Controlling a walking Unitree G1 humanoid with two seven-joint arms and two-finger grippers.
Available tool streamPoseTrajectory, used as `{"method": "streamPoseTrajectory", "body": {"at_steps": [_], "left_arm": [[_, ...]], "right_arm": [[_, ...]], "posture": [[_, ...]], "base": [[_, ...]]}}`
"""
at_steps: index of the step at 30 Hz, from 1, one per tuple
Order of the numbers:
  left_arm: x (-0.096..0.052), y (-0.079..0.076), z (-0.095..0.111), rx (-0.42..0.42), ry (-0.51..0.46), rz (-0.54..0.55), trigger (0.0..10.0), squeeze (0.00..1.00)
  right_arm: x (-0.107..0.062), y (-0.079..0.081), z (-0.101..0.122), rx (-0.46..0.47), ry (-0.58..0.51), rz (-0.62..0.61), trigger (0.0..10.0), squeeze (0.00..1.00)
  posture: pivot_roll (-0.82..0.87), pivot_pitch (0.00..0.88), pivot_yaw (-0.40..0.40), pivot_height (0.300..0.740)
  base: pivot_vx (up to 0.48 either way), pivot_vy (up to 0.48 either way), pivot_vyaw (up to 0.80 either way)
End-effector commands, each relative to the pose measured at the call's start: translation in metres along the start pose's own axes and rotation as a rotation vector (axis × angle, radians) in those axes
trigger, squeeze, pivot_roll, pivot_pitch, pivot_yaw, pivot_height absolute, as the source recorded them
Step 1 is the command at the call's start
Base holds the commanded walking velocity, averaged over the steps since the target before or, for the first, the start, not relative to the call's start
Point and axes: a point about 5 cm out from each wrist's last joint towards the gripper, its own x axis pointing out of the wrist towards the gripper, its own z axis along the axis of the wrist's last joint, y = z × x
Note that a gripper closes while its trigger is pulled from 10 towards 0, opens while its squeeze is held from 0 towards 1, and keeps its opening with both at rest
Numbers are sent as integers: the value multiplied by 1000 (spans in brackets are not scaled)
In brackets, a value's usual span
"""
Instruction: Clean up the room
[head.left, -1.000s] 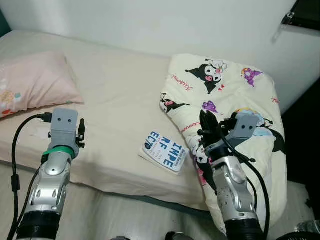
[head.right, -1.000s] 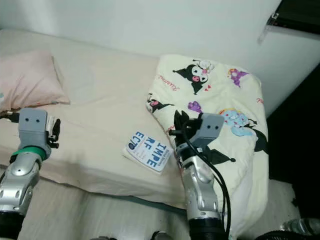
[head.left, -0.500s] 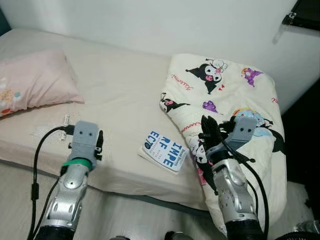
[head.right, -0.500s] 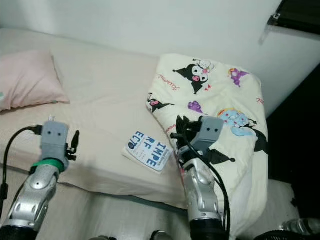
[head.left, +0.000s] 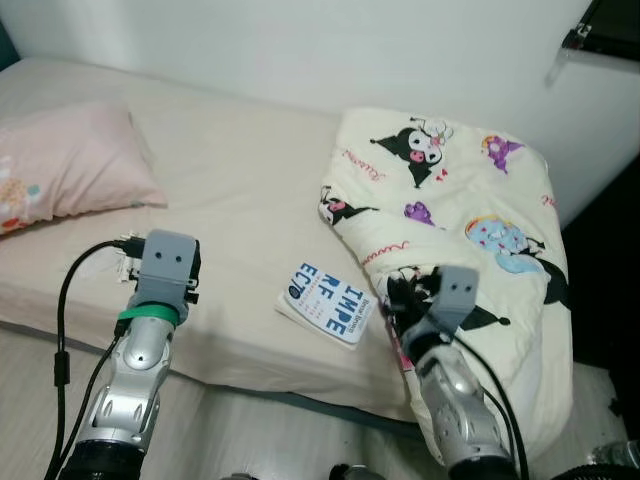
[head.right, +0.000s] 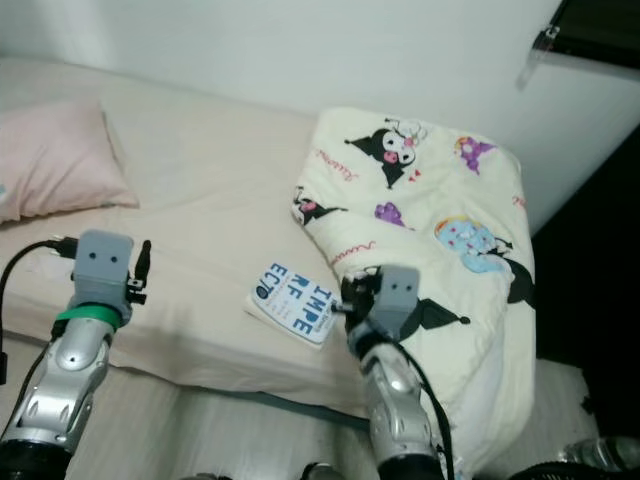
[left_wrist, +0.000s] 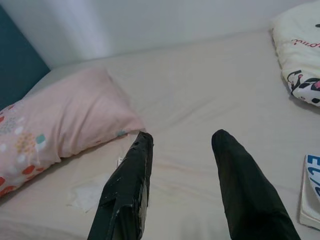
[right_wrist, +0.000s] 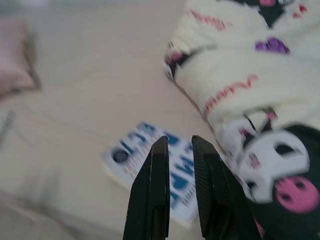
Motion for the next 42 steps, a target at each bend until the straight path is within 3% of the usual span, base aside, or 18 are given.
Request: {"method": "streamPoseTrajectory", "body": {"at_steps": [1, 7, 13, 16, 25, 42], "left_arm": [[4, -5, 0, -4, 5, -10, 10000, 0], [7, -9, 4, -31, 8, -34, 10000, 0], [4, -11, 0, -41, 9, -30, 10000, 0], [3, -14, -1, -42, 10, -36, 10000, 0], [3, -22, 0, -42, 9, -63, 10000, 0], [2, -24, -1, -35, 16, -70, 10000, 0]], "right_arm": [[-4, -3, -5, -6, 0, -14, 10000, 0], [2, -1, 14, 16, -102, -17, 10000, 0], [4, 2, 15, -35, -110, 2, 10000, 0], [5, -1, 12, -72, -96, -30, 10000, 0], [7, -1, 15, -47, -119, -33, 10000, 0], [7, 1, 14, -47, -124, -18, 10000, 0]], "posture": [[-53, 29, 0, 725], [-56, 23, 6, 725], [-48, 30, -5, 725], [-46, 30, -7, 725], [-41, 40, -6, 725], [-44, 56, -6, 725]], "base": [[0, 0, 0], [0, 0, 0], [0, 0, 72], [0, 0, 752], [0, 0, 761], [0, 0, 747]]}}
